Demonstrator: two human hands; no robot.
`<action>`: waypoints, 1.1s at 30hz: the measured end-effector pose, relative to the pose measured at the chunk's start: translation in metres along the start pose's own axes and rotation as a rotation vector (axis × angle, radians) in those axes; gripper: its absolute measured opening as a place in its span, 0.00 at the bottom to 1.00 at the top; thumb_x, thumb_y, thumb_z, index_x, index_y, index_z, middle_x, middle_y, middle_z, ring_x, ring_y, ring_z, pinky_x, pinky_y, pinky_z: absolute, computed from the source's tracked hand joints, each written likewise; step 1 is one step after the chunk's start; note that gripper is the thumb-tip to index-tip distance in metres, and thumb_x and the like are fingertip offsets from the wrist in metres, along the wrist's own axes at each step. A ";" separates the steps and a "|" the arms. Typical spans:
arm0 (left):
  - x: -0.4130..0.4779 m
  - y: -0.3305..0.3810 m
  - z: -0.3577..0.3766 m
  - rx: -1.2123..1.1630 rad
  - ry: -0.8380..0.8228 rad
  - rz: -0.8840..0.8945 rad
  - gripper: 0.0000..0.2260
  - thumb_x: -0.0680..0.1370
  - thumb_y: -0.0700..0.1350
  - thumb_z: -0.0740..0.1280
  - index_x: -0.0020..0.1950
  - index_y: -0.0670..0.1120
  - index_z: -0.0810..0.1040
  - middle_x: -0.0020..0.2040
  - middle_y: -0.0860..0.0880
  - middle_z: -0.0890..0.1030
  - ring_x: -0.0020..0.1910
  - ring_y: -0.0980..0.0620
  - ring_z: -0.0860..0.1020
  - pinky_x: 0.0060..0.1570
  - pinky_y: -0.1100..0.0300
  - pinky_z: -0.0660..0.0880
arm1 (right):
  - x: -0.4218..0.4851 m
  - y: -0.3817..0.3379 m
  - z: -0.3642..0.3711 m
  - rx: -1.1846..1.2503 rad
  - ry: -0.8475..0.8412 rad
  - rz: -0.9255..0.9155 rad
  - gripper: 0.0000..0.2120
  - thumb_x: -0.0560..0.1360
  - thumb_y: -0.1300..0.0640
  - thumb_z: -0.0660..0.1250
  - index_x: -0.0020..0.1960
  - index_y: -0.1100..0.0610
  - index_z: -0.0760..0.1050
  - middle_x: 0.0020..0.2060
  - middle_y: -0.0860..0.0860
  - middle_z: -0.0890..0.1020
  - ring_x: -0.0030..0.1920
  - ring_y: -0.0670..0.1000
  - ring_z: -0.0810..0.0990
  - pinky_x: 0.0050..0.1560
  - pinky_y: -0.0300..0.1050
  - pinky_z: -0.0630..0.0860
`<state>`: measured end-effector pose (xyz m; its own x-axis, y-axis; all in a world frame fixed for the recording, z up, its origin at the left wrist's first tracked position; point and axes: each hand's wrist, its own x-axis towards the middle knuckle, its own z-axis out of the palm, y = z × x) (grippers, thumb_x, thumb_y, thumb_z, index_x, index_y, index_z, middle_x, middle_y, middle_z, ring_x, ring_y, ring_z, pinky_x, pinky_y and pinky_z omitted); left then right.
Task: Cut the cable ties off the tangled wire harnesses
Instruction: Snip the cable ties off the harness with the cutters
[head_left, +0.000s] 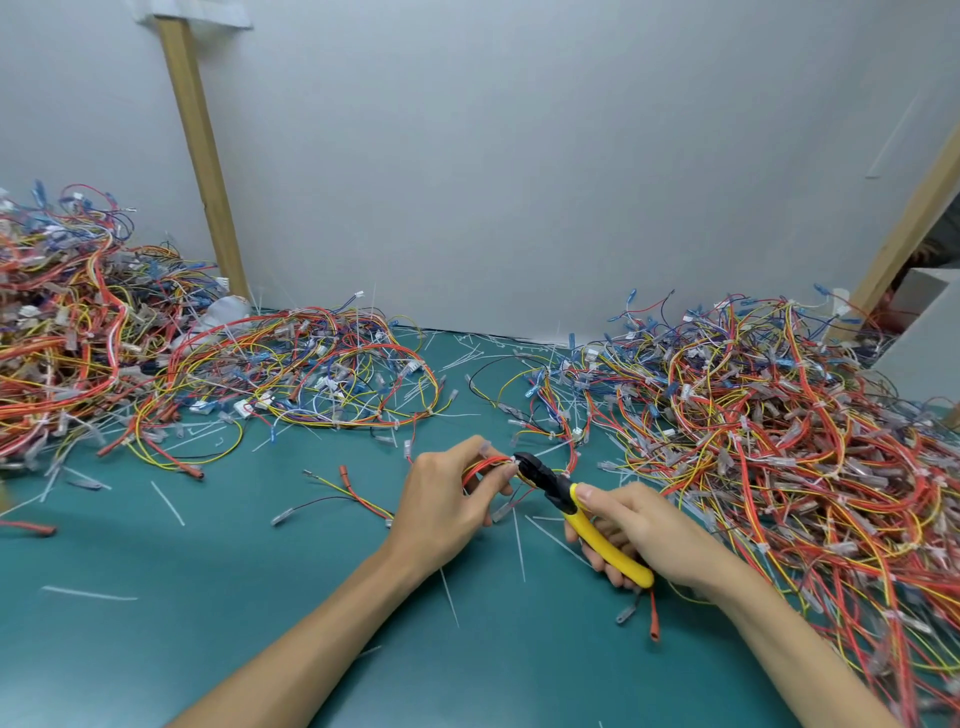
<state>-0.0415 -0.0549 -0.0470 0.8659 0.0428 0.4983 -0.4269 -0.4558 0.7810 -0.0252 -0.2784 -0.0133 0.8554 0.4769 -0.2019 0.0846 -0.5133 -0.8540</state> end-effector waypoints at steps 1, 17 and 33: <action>0.000 0.001 0.000 0.000 0.001 0.002 0.05 0.78 0.44 0.70 0.41 0.47 0.78 0.34 0.56 0.83 0.24 0.60 0.77 0.33 0.62 0.74 | 0.000 0.000 0.000 0.025 -0.011 0.005 0.27 0.77 0.37 0.57 0.42 0.59 0.80 0.31 0.56 0.79 0.26 0.53 0.76 0.28 0.42 0.73; -0.001 0.000 -0.001 0.007 0.004 -0.023 0.07 0.78 0.45 0.70 0.41 0.45 0.78 0.33 0.56 0.83 0.23 0.57 0.78 0.31 0.64 0.73 | -0.005 -0.003 0.006 -0.120 0.092 -0.042 0.25 0.81 0.41 0.57 0.41 0.58 0.81 0.29 0.54 0.81 0.26 0.51 0.78 0.28 0.43 0.74; -0.005 -0.001 -0.001 0.186 0.070 -0.008 0.11 0.77 0.51 0.69 0.40 0.46 0.77 0.29 0.51 0.81 0.31 0.43 0.79 0.37 0.51 0.77 | -0.009 -0.008 0.031 -0.490 0.356 -0.143 0.22 0.78 0.34 0.55 0.32 0.47 0.67 0.25 0.48 0.67 0.29 0.48 0.65 0.33 0.47 0.62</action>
<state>-0.0457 -0.0536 -0.0494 0.8463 0.1056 0.5222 -0.3588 -0.6115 0.7052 -0.0497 -0.2566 -0.0194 0.9289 0.3416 0.1428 0.3637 -0.7700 -0.5242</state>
